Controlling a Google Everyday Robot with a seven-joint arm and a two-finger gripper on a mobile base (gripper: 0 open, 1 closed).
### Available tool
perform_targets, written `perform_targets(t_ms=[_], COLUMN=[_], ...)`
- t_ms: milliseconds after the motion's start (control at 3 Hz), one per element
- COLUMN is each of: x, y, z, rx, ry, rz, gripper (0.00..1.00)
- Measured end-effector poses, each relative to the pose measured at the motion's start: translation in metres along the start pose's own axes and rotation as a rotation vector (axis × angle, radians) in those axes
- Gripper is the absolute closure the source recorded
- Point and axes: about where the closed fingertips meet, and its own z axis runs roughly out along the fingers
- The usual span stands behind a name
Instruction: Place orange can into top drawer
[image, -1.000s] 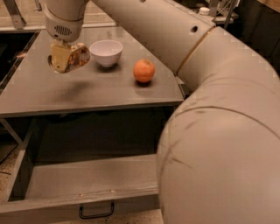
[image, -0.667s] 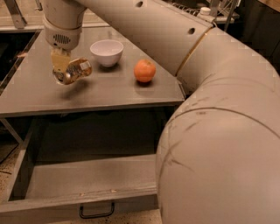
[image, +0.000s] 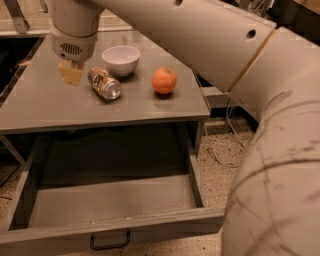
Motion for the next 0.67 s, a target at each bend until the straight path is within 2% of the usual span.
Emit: perform_targets(t_ms=[333, 667], x=[0.0035, 0.0035], y=[0.0083, 0.0083], z=[0.0055, 0.0055], rx=[-0.013, -0.013], ry=[0.018, 0.018], rz=[0.007, 0.007], gripper=[1.00, 0.81])
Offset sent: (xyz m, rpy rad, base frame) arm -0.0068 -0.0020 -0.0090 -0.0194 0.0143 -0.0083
